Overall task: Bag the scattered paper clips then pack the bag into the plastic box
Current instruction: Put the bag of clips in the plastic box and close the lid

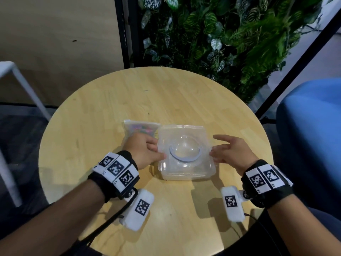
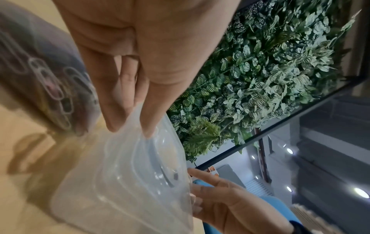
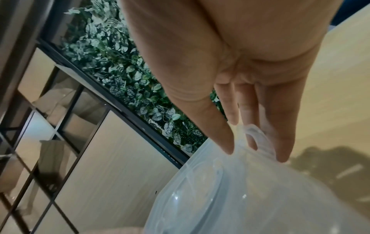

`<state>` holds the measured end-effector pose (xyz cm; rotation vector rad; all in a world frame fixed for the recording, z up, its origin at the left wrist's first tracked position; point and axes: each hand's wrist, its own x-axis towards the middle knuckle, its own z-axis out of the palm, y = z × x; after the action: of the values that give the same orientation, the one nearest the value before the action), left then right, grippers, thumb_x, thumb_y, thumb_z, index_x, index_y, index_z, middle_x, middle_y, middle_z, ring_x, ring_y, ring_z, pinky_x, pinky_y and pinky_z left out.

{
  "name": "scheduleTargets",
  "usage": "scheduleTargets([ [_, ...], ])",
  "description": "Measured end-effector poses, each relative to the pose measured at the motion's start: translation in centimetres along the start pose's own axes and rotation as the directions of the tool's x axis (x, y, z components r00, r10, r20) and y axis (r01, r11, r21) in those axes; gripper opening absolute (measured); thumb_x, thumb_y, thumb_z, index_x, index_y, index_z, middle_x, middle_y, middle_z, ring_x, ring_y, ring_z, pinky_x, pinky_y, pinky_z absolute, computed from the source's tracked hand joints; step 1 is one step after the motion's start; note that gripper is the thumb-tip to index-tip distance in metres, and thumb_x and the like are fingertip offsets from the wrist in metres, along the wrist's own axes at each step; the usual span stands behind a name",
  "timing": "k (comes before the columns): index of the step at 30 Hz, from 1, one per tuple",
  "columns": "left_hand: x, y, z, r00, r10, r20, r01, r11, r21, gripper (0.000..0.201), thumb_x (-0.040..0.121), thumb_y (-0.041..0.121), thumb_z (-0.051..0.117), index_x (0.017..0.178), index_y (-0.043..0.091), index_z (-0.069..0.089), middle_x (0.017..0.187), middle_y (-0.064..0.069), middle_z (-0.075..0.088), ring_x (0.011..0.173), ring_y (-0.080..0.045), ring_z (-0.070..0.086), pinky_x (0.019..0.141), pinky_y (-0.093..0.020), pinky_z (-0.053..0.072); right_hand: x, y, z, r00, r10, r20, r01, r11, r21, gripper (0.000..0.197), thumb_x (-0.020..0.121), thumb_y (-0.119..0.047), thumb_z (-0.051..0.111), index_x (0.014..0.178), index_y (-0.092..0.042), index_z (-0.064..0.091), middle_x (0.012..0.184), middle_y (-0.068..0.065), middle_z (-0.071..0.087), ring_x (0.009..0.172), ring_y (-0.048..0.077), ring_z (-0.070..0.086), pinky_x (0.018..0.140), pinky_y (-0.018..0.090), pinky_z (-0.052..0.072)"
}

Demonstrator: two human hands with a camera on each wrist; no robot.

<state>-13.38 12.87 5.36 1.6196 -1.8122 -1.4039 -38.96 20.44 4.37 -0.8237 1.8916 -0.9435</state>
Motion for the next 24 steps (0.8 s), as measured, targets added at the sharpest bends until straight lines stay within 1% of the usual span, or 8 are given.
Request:
scheduleTargets([
  [3, 0.0, 0.0, 0.4, 0.997, 0.078, 0.005, -0.078, 0.994, 0.071, 0.041, 0.078, 0.017, 0.081, 0.117, 0.015, 0.068, 0.070, 0.009, 0.065, 0.079, -0.013, 0.066, 0.092, -0.038, 0.056, -0.1, 0.2, 0.7, 0.996, -0.083, -0.027, 0.077, 0.981, -0.180, 0.053, 0.079, -0.004, 0.072, 0.129, -0.014, 0.058, 0.097, 0.007, 0.067, 0.083, 0.028, 0.069, 0.084, 0.044, 0.057],
  [5, 0.3, -0.3, 0.4, 0.993, 0.116, 0.010, -0.117, 0.985, 0.126, 0.039, 0.084, 0.017, 0.075, 0.120, 0.006, 0.065, 0.062, 0.000, 0.055, 0.064, -0.010, 0.055, 0.089, -0.035, 0.054, -0.2, 0.1, 1.4, 0.991, -0.137, -0.004, 0.129, 0.941, -0.312, 0.051, 0.082, -0.010, 0.068, 0.131, -0.018, 0.057, 0.096, 0.001, 0.064, 0.091, 0.028, 0.067, 0.090, 0.046, 0.054],
  [8, 0.6, -0.5, 0.5, 0.993, 0.112, 0.038, -0.118, 0.976, 0.182, 0.023, 0.088, 0.017, 0.070, 0.100, -0.002, 0.064, 0.056, 0.004, 0.045, 0.056, -0.010, 0.044, 0.074, -0.029, 0.046, -0.3, -0.6, 2.1, 0.989, -0.144, 0.034, 0.144, 0.876, -0.461, 0.053, 0.084, -0.016, 0.063, 0.136, -0.018, 0.051, 0.102, -0.003, 0.060, 0.096, 0.026, 0.063, 0.093, 0.042, 0.050],
  [9, 0.5, -0.3, 0.4, 0.993, 0.105, 0.054, -0.114, 0.972, 0.207, 0.012, 0.089, 0.017, 0.069, 0.089, 0.006, 0.064, 0.056, 0.006, 0.044, 0.057, -0.012, 0.044, 0.073, -0.029, 0.044, -0.2, -0.8, 2.1, 0.990, -0.135, 0.046, 0.141, 0.873, -0.467, 0.052, 0.085, -0.017, 0.062, 0.136, -0.017, 0.052, 0.103, -0.002, 0.059, 0.094, 0.025, 0.062, 0.093, 0.044, 0.050],
  [12, 0.7, -0.6, 0.6, 0.989, 0.113, 0.097, -0.134, 0.959, 0.249, 0.031, 0.092, 0.017, 0.064, 0.066, 0.023, 0.048, 0.059, 0.004, 0.044, 0.058, -0.015, 0.044, 0.074, -0.032, 0.044, 0.0, -1.4, 1.9, 0.995, -0.096, 0.039, 0.103, 0.935, -0.339, 0.042, 0.085, -0.006, 0.060, 0.127, -0.010, 0.058, 0.091, 0.004, 0.058, 0.087, 0.031, 0.064, 0.088, 0.050, 0.054],
  [16, 0.9, -0.7, 0.2, 0.986, 0.109, 0.129, -0.143, 0.946, 0.291, 0.032, 0.092, 0.017, 0.063, 0.066, 0.023, 0.046, 0.061, 0.004, 0.047, 0.060, -0.015, 0.046, 0.072, -0.031, 0.043, -0.1, -1.4, 1.6, 0.998, -0.057, 0.022, 0.060, 0.984, -0.169, 0.031, 0.085, 0.010, 0.055, 0.111, -0.006, 0.060, 0.085, 0.013, 0.060, 0.074, 0.030, 0.060, 0.072, 0.043, 0.056],
  [20, 0.7, -0.2, 0.1, 0.978, 0.109, 0.176, -0.163, 0.931, 0.326, 0.032, 0.093, 0.018, 0.063, 0.067, 0.027, 0.046, 0.062, 0.008, 0.049, 0.059, -0.008, 0.046, 0.072, -0.027, 0.040, -0.3, -0.7, 1.4, 1.000, -0.025, -0.009, 0.024, 0.995, -0.100, 0.025, 0.084, 0.009, 0.060, 0.105, -0.002, 0.060, 0.085, 0.013, 0.060, 0.071, 0.026, 0.061, 0.071, 0.042, 0.057],
  [24, 0.6, -0.2, 0.3, 0.987, 0.088, 0.133, -0.127, 0.937, 0.326, 0.009, 0.087, 0.023, 0.068, 0.085, 0.016, 0.063, 0.074, 0.002, 0.063, 0.077, -0.020, 0.062, 0.084, -0.037, 0.053, 0.1, -0.3, 1.4, 0.998, -0.032, -0.058, 0.021, 0.984, -0.174, 0.021, 0.081, 0.002, 0.068, 0.098, -0.011, 0.066, 0.080, 0.009, 0.067, 0.068, 0.027, 0.069, 0.075, 0.044, 0.060],
])
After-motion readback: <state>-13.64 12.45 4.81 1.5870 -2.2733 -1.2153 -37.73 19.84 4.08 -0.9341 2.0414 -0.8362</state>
